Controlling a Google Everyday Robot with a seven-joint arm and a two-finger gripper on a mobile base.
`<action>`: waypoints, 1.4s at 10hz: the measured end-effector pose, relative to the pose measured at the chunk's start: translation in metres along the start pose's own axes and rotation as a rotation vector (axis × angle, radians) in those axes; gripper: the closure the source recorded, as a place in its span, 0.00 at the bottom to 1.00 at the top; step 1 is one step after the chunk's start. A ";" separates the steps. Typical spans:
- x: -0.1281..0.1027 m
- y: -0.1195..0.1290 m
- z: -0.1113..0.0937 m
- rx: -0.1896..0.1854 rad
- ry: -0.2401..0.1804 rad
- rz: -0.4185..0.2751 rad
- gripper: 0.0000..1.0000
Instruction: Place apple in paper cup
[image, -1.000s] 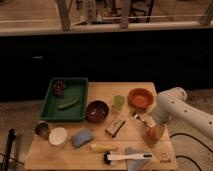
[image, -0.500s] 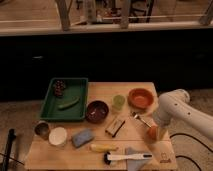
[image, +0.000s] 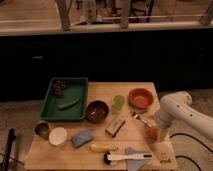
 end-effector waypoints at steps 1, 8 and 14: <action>0.000 0.001 0.002 -0.004 -0.003 -0.002 0.22; 0.010 0.012 0.006 0.007 -0.032 0.002 0.97; -0.010 -0.004 -0.024 0.026 -0.044 -0.106 1.00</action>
